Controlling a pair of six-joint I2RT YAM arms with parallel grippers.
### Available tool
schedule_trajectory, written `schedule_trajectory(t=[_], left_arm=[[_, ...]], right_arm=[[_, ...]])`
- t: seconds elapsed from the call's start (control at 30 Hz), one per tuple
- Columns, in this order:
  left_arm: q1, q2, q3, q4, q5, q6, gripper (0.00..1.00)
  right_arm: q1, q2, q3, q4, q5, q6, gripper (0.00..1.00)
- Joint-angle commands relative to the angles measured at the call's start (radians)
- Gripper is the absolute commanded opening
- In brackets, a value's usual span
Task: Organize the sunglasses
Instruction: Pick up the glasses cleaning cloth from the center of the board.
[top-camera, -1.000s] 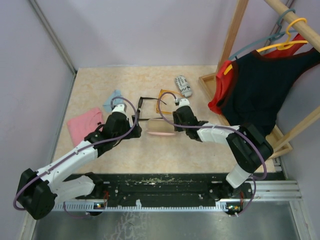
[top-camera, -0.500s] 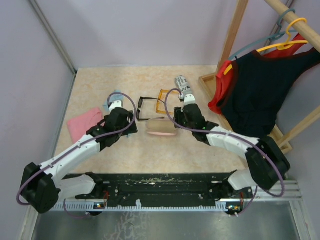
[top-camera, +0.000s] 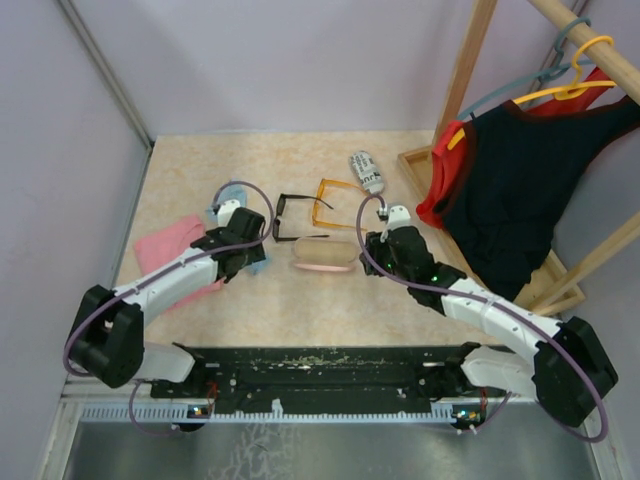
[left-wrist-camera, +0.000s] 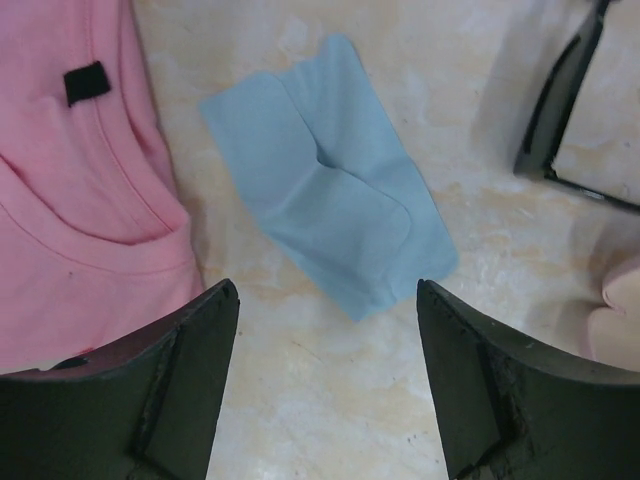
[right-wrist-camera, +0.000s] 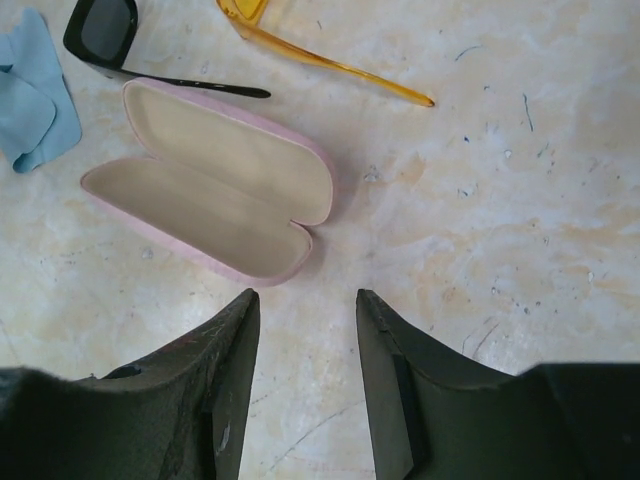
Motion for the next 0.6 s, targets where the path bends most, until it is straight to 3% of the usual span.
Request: schedule_trajectory(t=[0.0,0.57], left_arm=[[0.059,0.041,0.039,0.058,-0.031,-0.012,0.76],[0.178,0.176,0.024,0.241,0.081,0.113,0.64]], right_arm=[[-0.004,-0.063,-0.002,-0.012,-0.027,0.021,0.43],[-0.005,-0.104,-0.031,-0.054,-0.051,0.005,0.42]])
